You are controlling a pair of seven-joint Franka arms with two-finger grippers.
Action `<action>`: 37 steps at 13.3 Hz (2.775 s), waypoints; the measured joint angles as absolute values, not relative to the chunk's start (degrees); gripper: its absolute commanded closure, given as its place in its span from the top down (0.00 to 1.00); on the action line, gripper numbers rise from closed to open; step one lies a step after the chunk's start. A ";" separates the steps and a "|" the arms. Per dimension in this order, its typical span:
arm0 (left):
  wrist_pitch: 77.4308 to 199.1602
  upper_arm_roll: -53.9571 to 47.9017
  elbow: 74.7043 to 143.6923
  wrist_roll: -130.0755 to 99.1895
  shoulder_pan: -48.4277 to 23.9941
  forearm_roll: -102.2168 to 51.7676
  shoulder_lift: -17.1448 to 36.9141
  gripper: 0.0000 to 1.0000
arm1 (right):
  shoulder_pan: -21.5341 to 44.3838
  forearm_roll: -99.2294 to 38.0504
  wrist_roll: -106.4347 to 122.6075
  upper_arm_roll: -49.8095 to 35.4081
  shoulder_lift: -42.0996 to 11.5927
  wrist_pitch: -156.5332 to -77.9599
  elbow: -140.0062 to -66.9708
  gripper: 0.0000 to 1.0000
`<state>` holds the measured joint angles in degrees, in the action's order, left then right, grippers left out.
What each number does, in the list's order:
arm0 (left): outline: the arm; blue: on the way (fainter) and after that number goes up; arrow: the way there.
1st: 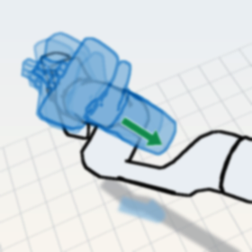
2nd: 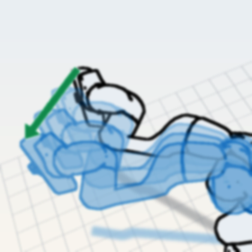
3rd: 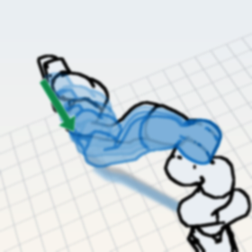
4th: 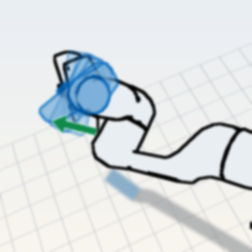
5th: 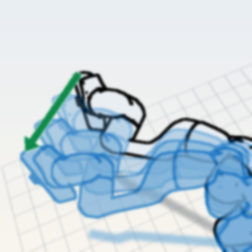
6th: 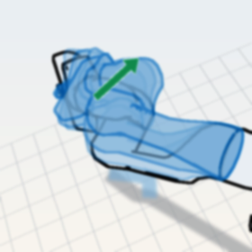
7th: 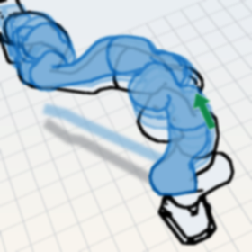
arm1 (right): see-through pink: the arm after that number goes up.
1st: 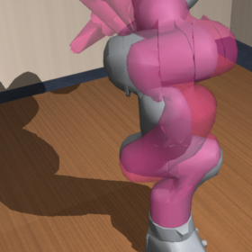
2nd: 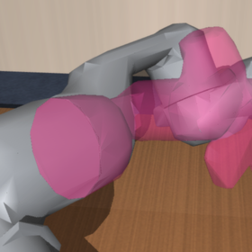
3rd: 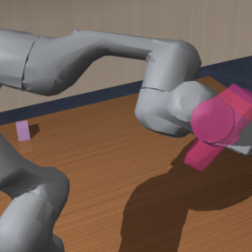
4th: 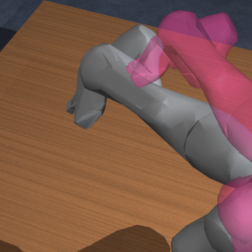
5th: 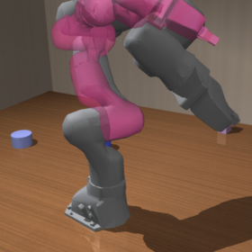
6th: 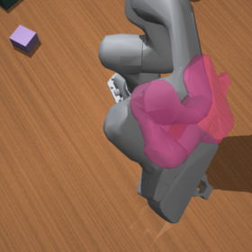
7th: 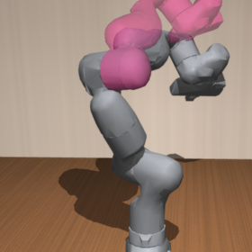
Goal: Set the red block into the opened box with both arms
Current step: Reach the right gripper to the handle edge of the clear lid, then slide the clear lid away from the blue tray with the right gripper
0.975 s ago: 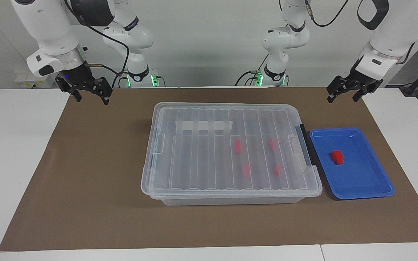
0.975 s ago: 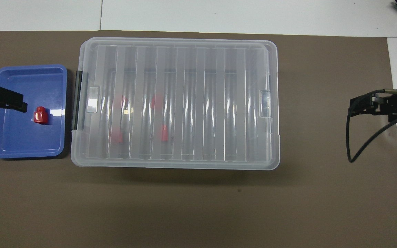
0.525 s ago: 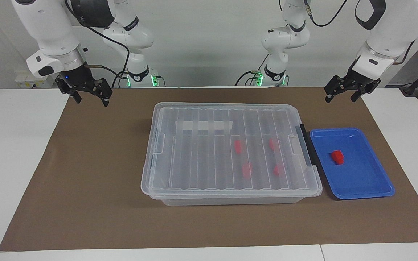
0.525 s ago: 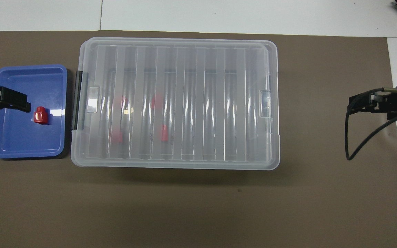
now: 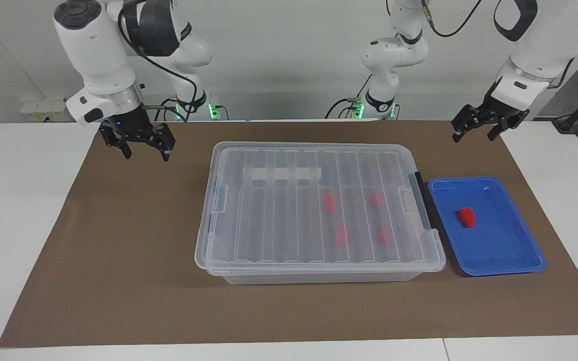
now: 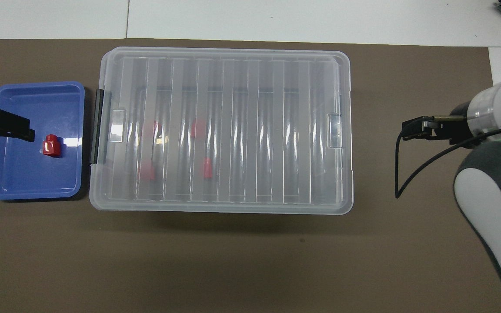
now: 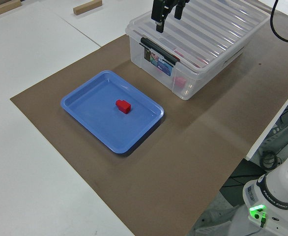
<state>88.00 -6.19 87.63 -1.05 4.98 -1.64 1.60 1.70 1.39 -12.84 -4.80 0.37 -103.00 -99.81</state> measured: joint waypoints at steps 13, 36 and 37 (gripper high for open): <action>88.00 -6.15 87.71 -1.06 4.98 -1.64 1.59 1.00 | 10.55 1.39 -19.92 -4.97 -3.50 -117.75 -108.67 1.00; 97.41 -5.74 92.44 -0.60 7.25 -1.06 -0.25 1.00 | -4.11 1.52 14.31 -4.35 -3.49 -115.91 -110.48 1.00; 99.95 -5.65 93.68 1.15 8.96 -1.03 -0.14 1.00 | -4.83 1.52 16.33 -4.32 -3.49 -115.90 -110.48 1.00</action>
<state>99.95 -5.65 93.68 1.15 8.96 -1.03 -0.14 -4.83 1.52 16.33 -4.32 -3.49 -115.90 -110.48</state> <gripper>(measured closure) 0.000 0.000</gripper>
